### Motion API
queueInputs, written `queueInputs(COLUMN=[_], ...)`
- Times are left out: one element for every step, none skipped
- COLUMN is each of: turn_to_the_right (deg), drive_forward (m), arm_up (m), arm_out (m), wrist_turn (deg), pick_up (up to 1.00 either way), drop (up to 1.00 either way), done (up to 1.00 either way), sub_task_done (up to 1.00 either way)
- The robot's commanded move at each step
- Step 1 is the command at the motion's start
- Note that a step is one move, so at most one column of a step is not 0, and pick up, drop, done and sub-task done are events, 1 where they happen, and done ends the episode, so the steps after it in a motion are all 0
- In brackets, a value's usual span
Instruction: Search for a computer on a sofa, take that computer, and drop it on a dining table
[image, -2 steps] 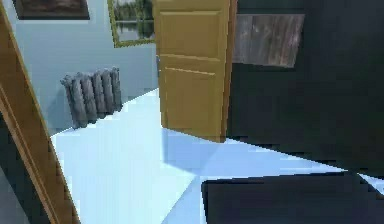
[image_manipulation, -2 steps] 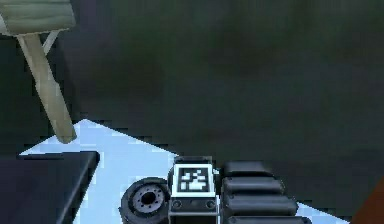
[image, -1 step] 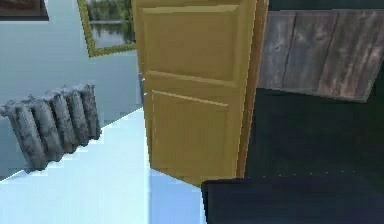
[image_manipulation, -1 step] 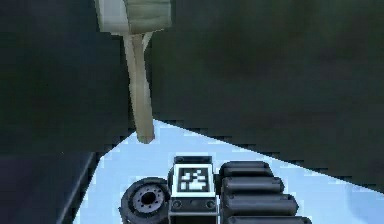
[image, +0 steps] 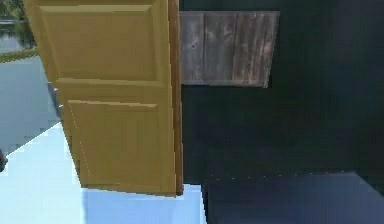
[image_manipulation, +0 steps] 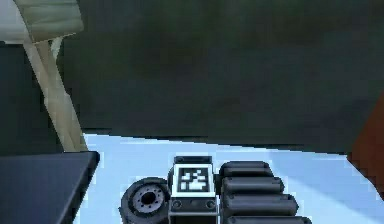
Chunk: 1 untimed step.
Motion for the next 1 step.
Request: queueInputs(turn_to_the_right=[0.0], drive_forward=[0.25], arm_up=[0.0], arm_out=[0.0], wrist_turn=[0.0], pick_up=[0.0], drop=[0.0], done=[0.0], sub_task_done=[0.0])
